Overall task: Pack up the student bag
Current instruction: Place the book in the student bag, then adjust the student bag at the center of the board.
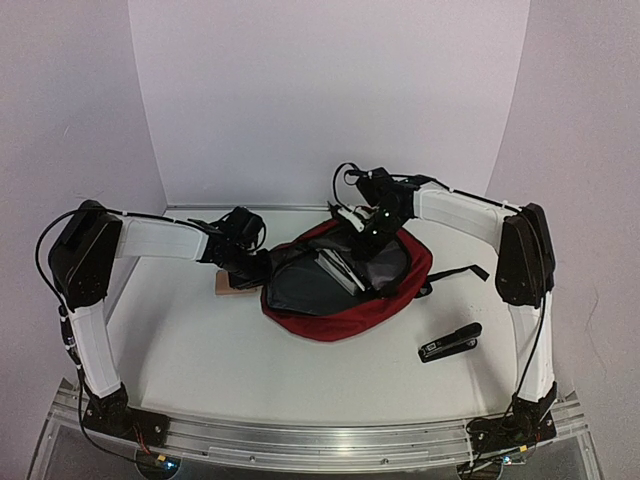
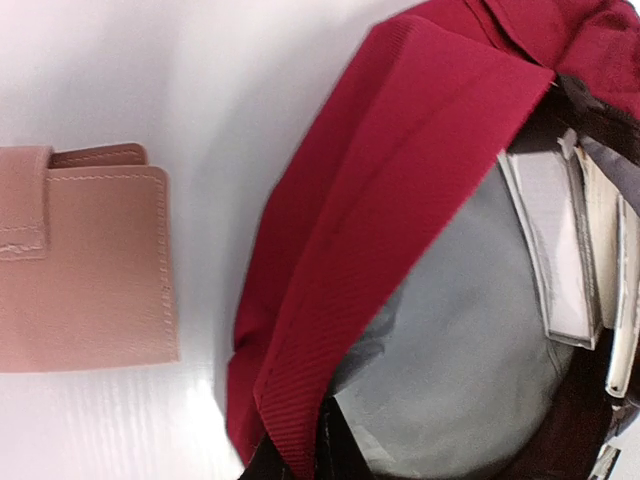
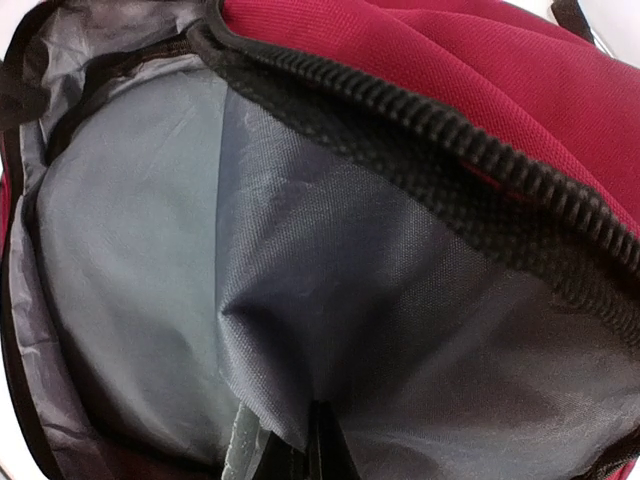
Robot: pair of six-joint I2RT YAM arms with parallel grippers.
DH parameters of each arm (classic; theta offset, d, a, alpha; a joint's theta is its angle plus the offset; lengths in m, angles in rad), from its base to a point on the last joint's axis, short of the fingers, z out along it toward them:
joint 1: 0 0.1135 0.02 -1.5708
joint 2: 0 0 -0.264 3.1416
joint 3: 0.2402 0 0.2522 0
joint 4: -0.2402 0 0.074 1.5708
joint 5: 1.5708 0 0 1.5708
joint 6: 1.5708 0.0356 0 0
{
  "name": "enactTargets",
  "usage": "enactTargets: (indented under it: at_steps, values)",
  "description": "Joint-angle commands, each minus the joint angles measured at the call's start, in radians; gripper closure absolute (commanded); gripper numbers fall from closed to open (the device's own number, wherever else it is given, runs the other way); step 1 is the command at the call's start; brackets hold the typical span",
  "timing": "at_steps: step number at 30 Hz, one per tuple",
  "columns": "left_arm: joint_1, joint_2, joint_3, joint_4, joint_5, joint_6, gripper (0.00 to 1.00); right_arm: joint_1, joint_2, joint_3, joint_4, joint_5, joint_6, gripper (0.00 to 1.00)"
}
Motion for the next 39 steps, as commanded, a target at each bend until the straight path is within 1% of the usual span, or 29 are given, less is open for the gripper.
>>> enactTargets:
  at_steps: [1,4,5,6,8,9,10,11,12,16,20,22,24,26,27,29,32,36,39]
  values:
    - [-0.051,-0.03,0.013,0.055,0.051,-0.024,1.0,0.006,0.007,0.053,-0.008,-0.013,0.032,1.0]
    - [-0.067,-0.046,-0.01,0.088,0.089,-0.061,1.0,0.06,-0.022,0.027,-0.012,-0.063,0.036,0.98]
    - [-0.067,-0.053,-0.028,0.105,0.099,-0.077,1.0,0.074,-0.031,0.013,-0.018,-0.097,0.036,0.96]
    - [-0.067,-0.061,-0.046,0.119,0.106,-0.094,1.0,0.083,-0.039,0.002,-0.025,-0.135,0.039,0.91]
    - [-0.068,-0.077,-0.073,0.134,0.112,-0.112,1.0,0.079,-0.058,-0.003,-0.046,-0.206,0.052,0.8]
    - [-0.067,-0.088,-0.088,0.14,0.114,-0.122,1.0,0.072,-0.071,-0.005,-0.054,-0.232,0.058,0.72]
    - [-0.067,-0.1,-0.102,0.145,0.116,-0.135,1.0,0.06,-0.089,-0.01,-0.057,-0.251,0.064,0.58]
    - [-0.067,-0.107,-0.116,0.152,0.118,-0.143,1.0,0.044,-0.11,-0.016,-0.057,-0.269,0.07,0.49]
    - [-0.068,-0.117,-0.132,0.159,0.121,-0.15,1.0,0.026,-0.131,-0.021,-0.058,-0.284,0.077,0.43]
    - [-0.068,-0.153,-0.178,0.166,0.109,-0.168,0.97,-0.034,-0.227,-0.057,-0.056,-0.326,0.081,0.31]
    - [-0.067,-0.171,-0.204,0.171,0.105,-0.169,0.96,-0.072,-0.278,-0.076,-0.055,-0.309,0.065,0.23]
    - [-0.068,-0.173,-0.207,0.177,0.115,-0.168,0.96,-0.096,-0.258,-0.062,-0.057,-0.254,0.063,0.21]
    - [-0.069,-0.176,-0.211,0.182,0.119,-0.168,0.96,-0.118,-0.219,-0.043,-0.063,-0.178,0.06,0.21]
    - [-0.069,-0.181,-0.211,0.181,0.119,-0.166,0.96,-0.143,-0.171,-0.035,-0.073,-0.12,0.049,0.25]
    - [-0.068,-0.186,-0.211,0.18,0.118,-0.166,0.96,-0.159,-0.145,-0.033,-0.082,-0.096,0.046,0.28]
    - [-0.069,-0.194,-0.211,0.178,0.114,-0.164,0.96,-0.195,-0.111,-0.039,-0.093,-0.104,0.05,0.32]
    - [-0.068,-0.199,-0.207,0.175,0.108,-0.16,0.95,-0.234,-0.104,-0.073,-0.091,-0.129,0.057,0.32]
    - [-0.068,-0.188,-0.206,0.188,0.115,-0.161,0.95,-0.243,-0.1,-0.112,-0.092,-0.16,0.068,0.33]
    - [-0.069,-0.177,-0.202,0.192,0.123,-0.16,0.95,-0.242,-0.094,-0.133,-0.099,-0.234,0.089,0.38]
